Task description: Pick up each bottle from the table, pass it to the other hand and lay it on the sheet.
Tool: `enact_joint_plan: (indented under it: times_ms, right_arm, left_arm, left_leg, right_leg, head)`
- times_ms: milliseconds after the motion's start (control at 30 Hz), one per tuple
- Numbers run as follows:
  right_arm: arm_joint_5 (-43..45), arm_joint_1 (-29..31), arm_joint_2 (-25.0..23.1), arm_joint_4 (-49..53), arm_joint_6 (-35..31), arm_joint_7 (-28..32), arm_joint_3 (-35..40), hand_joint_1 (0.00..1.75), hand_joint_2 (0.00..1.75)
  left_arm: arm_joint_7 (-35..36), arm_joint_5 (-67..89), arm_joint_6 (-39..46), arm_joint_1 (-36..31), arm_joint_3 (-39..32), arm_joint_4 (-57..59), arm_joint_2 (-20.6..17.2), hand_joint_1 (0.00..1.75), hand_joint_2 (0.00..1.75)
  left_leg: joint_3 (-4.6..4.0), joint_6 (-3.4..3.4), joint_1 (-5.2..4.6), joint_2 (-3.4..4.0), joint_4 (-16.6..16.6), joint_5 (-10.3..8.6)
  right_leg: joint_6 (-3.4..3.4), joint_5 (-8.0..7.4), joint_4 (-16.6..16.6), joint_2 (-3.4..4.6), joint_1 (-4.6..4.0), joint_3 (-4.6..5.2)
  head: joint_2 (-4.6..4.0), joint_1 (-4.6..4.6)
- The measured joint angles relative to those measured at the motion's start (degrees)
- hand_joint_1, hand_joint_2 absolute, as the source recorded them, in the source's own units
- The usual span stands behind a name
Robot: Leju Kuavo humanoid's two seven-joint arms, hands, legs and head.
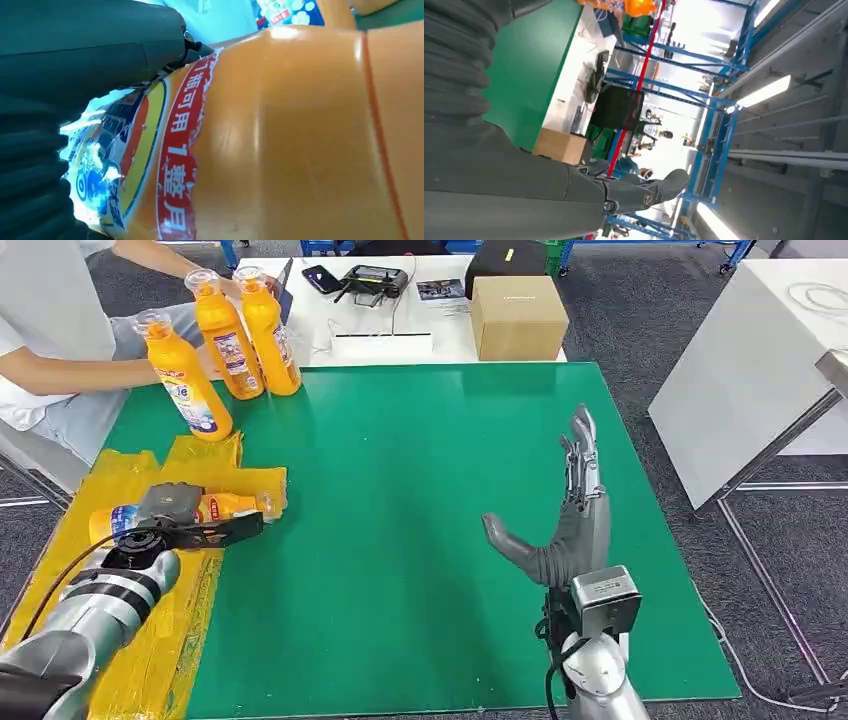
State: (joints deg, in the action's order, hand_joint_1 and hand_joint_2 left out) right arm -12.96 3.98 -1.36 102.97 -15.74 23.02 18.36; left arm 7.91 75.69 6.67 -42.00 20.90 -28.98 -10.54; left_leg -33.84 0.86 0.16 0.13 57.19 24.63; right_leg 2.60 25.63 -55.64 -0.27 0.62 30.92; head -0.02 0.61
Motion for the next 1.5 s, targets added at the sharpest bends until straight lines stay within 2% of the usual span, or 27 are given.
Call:
enact_joint_plan:
  times_ms: [33,67,367,1000,1167,1267,1500]
  right_arm:
    - [-0.1,0.0,0.0,0.0,-0.1,0.0,0.0,0.0,1.75]
    - [-0.2,0.0,0.0,0.0,-0.1,-0.1,0.0,0.0,1.75]
    - [-1.2,0.0,0.0,0.0,-0.3,-0.4,0.0,0.0,1.75]
    - [-1.6,0.0,0.0,-0.3,0.2,-0.7,0.0,0.0,1.75]
    - [-1.9,0.0,0.0,-0.6,0.6,-0.7,0.0,0.0,1.75]
    - [-2.3,0.0,0.0,-0.6,0.6,-0.5,0.0,0.0,1.75]
    - [-2.0,0.0,0.1,-0.8,0.5,0.3,0.0,0.0,1.75]
  left_arm:
    - [0.2,0.0,0.0,-0.1,0.0,0.2,0.0,0.52,1.75]
    - [0.3,0.0,0.1,-0.2,0.0,0.4,0.0,0.0,1.75]
    - [-2.3,-2.4,3.4,0.0,-0.3,1.1,0.2,0.0,1.75]
    - [-4.2,-3.8,4.9,0.2,-2.0,1.1,1.0,0.0,1.75]
    - [-7.4,-6.9,9.0,1.4,-3.5,-0.1,1.4,0.0,1.75]
    - [-11.7,-10.9,14.0,3.5,-5.1,-3.8,1.7,0.0,1.75]
    - [-23.6,-21.4,22.9,11.6,-8.9,-20.4,2.8,0.0,1.75]
  left_leg:
    - [0.0,0.0,0.0,0.0,0.0,0.0]
    - [0.01,0.0,0.0,0.0,0.0,0.0]
    - [0.0,0.0,0.01,0.0,0.0,0.0]
    - [0.0,0.0,0.0,0.0,0.0,0.0]
    - [0.0,0.0,0.0,0.0,0.0,0.0]
    - [0.0,0.0,0.0,0.0,0.0,0.0]
    - [0.0,0.0,0.0,0.01,0.0,0.01]
  right_leg:
    - [0.0,0.0,0.0,0.01,0.0,0.0]
    - [0.0,0.0,0.0,0.01,0.0,0.01]
    - [0.0,0.0,0.0,-0.01,0.0,0.0]
    - [0.0,0.0,0.0,-0.01,0.0,0.0]
    - [0.0,0.0,0.0,-0.01,0.0,0.0]
    - [0.0,0.0,0.0,-0.01,0.01,0.0]
    - [0.0,0.0,0.0,0.01,0.01,0.03]
  head:
    - [0.0,0.0]
    - [0.0,0.0]
    - [0.0,0.0]
    - [0.0,0.0]
    - [0.0,0.0]
    - [0.0,-0.02]
    - [0.0,0.0]
